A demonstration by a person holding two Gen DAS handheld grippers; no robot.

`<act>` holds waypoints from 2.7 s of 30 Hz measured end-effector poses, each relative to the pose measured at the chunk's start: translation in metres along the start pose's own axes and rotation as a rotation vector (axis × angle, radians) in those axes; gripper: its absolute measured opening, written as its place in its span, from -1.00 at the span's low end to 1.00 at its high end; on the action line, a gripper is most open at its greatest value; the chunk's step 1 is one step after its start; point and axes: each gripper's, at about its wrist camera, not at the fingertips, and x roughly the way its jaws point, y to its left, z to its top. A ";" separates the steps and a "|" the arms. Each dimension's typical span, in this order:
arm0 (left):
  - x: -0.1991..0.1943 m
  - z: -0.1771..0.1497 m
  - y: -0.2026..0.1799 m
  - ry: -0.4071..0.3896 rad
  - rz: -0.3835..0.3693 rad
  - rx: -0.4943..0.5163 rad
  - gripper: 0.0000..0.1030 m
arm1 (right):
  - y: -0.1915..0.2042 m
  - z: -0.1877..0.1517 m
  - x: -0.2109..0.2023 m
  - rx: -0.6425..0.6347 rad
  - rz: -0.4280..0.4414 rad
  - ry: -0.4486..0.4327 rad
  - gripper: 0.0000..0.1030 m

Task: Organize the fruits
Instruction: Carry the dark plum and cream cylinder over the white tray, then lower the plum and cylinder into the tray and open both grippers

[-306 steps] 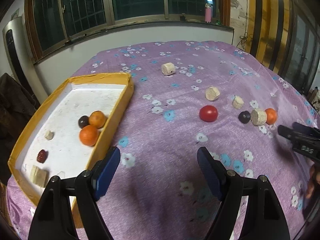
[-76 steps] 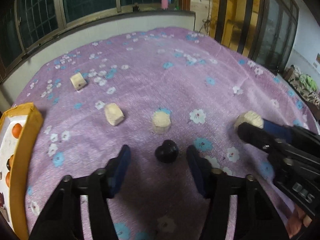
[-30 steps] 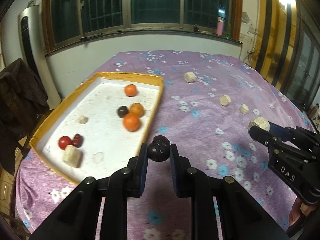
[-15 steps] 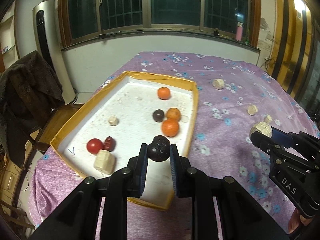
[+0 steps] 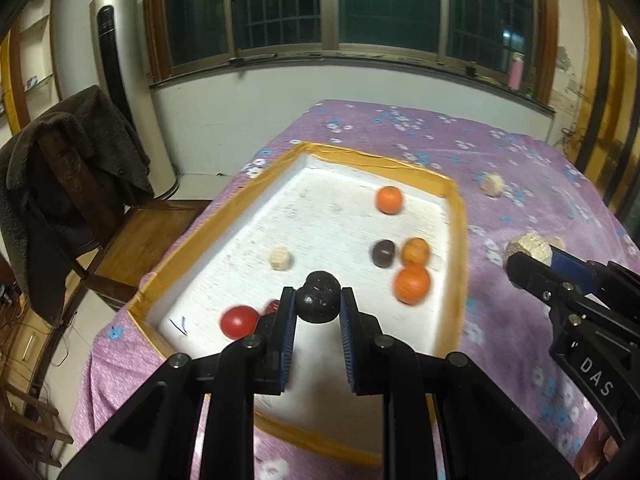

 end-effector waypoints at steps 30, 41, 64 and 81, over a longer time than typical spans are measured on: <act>0.052 0.025 0.022 0.055 0.077 -0.035 -0.62 | 0.006 0.048 0.118 0.048 0.051 0.088 -0.39; 0.036 0.025 0.023 0.031 0.064 -0.035 -0.62 | 0.009 0.050 0.099 0.034 0.045 0.066 -0.39; -0.005 0.003 0.031 -0.020 0.062 -0.048 -0.61 | 0.020 0.020 0.041 0.033 0.076 0.013 -0.39; 0.001 -0.004 0.027 0.000 0.058 -0.026 -0.62 | 0.028 0.004 0.039 0.019 0.089 0.017 -0.39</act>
